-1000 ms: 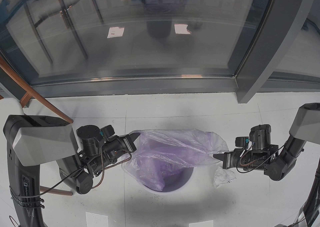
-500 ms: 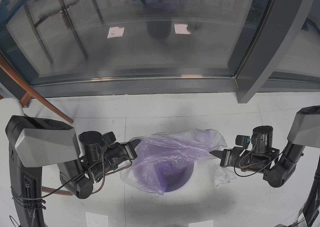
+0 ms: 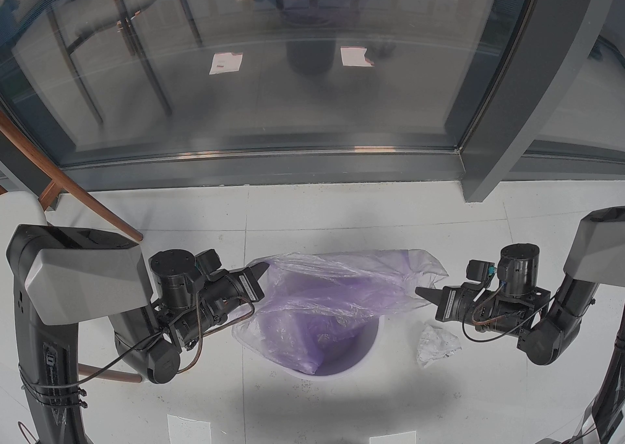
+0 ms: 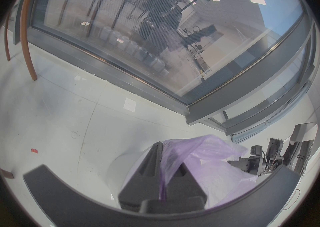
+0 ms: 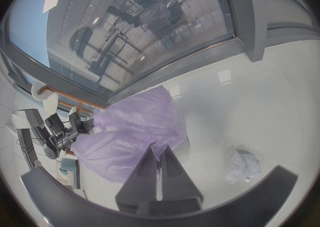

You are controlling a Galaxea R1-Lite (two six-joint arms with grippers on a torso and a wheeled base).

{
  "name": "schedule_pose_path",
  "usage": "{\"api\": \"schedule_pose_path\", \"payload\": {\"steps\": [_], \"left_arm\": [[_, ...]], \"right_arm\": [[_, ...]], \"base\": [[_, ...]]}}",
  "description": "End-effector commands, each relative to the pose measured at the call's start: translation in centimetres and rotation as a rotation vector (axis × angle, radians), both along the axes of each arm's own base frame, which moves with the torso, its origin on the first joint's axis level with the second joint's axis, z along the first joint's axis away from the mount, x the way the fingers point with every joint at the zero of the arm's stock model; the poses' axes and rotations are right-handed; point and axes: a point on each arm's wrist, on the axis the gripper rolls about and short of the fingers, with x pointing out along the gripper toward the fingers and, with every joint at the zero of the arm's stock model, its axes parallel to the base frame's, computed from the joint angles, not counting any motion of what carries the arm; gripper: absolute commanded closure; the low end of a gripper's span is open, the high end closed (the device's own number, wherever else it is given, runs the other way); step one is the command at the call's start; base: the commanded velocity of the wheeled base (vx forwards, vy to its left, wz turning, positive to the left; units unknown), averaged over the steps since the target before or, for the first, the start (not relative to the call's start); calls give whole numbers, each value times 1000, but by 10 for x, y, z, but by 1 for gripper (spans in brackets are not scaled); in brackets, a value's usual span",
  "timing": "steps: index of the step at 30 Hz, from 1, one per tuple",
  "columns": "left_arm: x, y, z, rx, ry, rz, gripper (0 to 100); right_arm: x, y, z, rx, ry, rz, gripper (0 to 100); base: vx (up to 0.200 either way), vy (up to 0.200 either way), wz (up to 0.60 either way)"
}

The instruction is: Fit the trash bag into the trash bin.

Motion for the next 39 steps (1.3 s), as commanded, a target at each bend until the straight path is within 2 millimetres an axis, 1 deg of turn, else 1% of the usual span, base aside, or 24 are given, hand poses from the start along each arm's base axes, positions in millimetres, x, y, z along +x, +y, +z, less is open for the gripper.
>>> {"api": "schedule_pose_path", "payload": {"steps": [1,5,8,9,10,12,13,14,16,17,19,20,22,23,24,27,31,33,35,39], "left_arm": [[12,2,5,-20,-50,22,100],[16,2,3,-19,-55,38,100],[18,5,1,-9,-54,91,100],[19,8,0,-6,-52,114,100],[19,9,-2,-4,-46,127,100],[21,12,-5,1,-37,139,100],[21,12,-6,1,-36,139,100],[21,12,-5,1,-37,140,100],[22,13,-4,1,-42,146,100],[24,15,-4,-1,-48,159,100],[25,14,-3,-2,-53,165,100],[25,12,-3,-4,-55,157,100],[23,8,-1,-7,-59,140,100],[21,1,1,-14,-64,112,100],[21,0,2,-17,-67,99,100],[25,-1,2,-20,-62,63,100],[31,-2,-3,-2,-5,28,100],[39,-3,-1,3,10,31,100],[49,-1,4,-1,-2,43,100],[66,1,11,4,11,66,100]], "right_arm": [[-14,-3,-5,-16,43,17,100],[-18,-5,-9,-25,63,16,100],[-23,-6,-13,-35,87,23,100],[-34,-5,-19,-70,115,54,100],[-39,-5,-22,-93,123,73,100],[-44,-7,-31,-140,142,97,100],[-43,-8,-33,-148,141,99,100],[-39,-10,-37,-169,121,99,100],[-28,-17,-36,-169,79,71,100],[-13,-24,-36,-159,25,35,100],[-1,-25,-39,-147,-5,17,100],[4,-25,-39,-143,-18,14,100],[6,-23,-37,-137,-30,17,100],[7,-20,-35,-132,-42,24,100],[9,-18,-34,-129,-49,28,100],[15,-13,-34,-122,-70,38,100],[31,-6,-34,-110,-101,41,100],[39,-2,-38,-104,-90,40,100],[46,3,-38,-92,-78,37,100],[65,9,-30,-69,-48,22,100]], "base": [[0,0,0],[0,0,0],[0,0,0],[0,0,0],[0,0,0],[0,0,0],[0,0,0],[0,0,0],[0,0,0],[0,0,0],[0,0,0],[0,0,0],[0,0,0],[0,0,0],[0,0,0],[0,0,0],[0,0,0],[0,0,0],[0,0,0],[0,0,0]]}}
